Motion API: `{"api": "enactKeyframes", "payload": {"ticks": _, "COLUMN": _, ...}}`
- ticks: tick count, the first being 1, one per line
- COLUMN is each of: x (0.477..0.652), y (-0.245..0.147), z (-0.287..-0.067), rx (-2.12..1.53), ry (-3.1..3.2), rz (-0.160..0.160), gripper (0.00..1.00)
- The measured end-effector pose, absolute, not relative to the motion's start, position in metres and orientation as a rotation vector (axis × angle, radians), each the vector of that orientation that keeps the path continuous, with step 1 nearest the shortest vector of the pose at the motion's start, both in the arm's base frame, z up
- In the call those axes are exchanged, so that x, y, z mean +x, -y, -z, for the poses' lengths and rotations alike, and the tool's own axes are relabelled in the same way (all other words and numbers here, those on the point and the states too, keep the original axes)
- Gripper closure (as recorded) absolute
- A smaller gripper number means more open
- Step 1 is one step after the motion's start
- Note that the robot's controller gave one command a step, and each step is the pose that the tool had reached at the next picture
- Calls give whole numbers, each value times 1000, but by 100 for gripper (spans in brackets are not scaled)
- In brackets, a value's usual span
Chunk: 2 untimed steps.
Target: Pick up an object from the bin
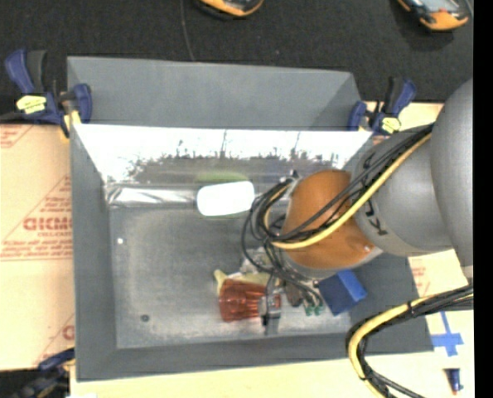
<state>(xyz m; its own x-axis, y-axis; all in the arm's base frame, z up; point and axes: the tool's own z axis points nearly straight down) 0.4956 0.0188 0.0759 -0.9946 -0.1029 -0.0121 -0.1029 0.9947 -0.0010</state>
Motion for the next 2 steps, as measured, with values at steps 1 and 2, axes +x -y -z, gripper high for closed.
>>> {"api": "enactKeyframes", "payload": {"ticks": 1, "x": 496, "y": -19, "z": -76, "rx": -161, "ry": -3125, "rz": 1, "gripper": 100}}
{"api": "enactKeyframes", "payload": {"ticks": 2, "x": 496, "y": -19, "z": -76, "rx": -161, "ry": -3125, "rz": 1, "gripper": 100}}
